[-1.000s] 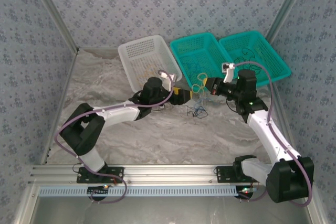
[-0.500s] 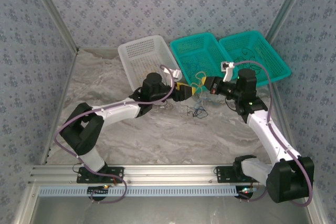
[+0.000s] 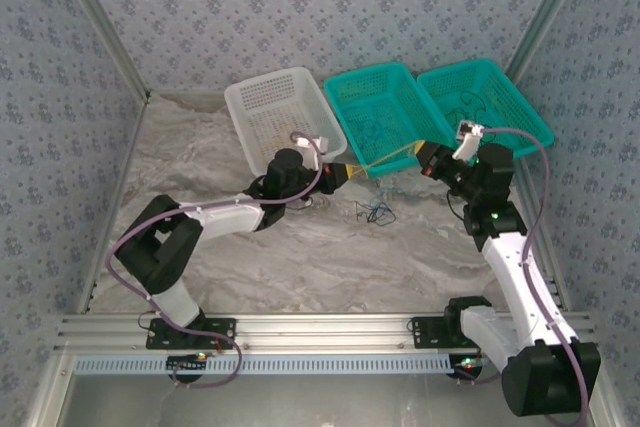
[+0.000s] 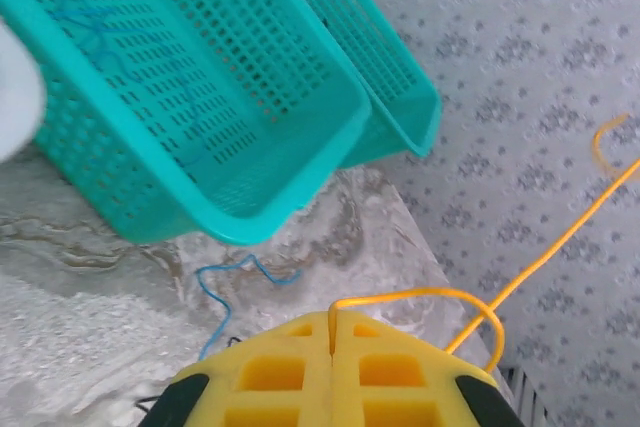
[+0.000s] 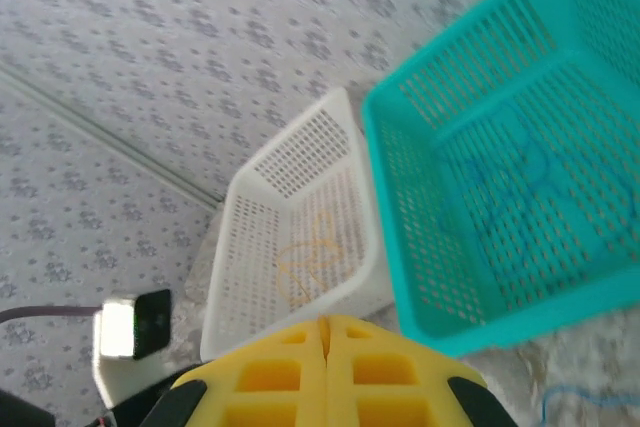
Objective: Untangle the cables
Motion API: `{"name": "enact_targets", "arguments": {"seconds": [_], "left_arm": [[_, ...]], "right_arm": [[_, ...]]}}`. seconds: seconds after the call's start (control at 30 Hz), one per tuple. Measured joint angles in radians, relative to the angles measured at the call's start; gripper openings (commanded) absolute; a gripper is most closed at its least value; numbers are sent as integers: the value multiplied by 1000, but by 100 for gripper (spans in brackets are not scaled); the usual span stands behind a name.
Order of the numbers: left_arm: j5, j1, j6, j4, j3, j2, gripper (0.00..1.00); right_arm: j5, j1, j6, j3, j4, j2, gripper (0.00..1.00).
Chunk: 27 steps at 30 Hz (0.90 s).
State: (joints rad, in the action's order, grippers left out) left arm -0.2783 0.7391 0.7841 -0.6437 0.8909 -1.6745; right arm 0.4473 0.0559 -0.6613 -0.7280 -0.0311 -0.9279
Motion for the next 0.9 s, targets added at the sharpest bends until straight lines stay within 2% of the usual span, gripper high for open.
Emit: {"name": "enact_targets", "arguments": {"seconds": [0.1, 0.13, 0.17, 0.23, 0.33, 0.4, 0.6, 0.9], "left_arm": [[41, -15, 7, 20, 4, 24, 0], [51, -18, 6, 37, 13, 33, 0], [60, -21, 3, 51, 23, 40, 0], [73, -32, -10, 103, 61, 55, 0], [90, -73, -42, 188, 131, 74, 0], [100, -107, -69, 234, 172, 87, 0], [127, -186, -158, 354, 272, 118, 0], [253, -221, -253, 541, 376, 73, 0]], "right_arm": [[-7, -13, -20, 18, 11, -25, 0], [-6, -13, -24, 19, 14, -32, 2], [-6, -14, -24, 19, 14, -35, 9], [-6, -14, -25, 19, 18, -36, 34], [-7, -17, -8, 14, 43, -38, 84], [-8, -18, 9, 7, 72, -40, 100], [-30, -17, 53, -1, 132, -40, 100], [-51, -17, 79, -2, 180, -30, 100]]}}
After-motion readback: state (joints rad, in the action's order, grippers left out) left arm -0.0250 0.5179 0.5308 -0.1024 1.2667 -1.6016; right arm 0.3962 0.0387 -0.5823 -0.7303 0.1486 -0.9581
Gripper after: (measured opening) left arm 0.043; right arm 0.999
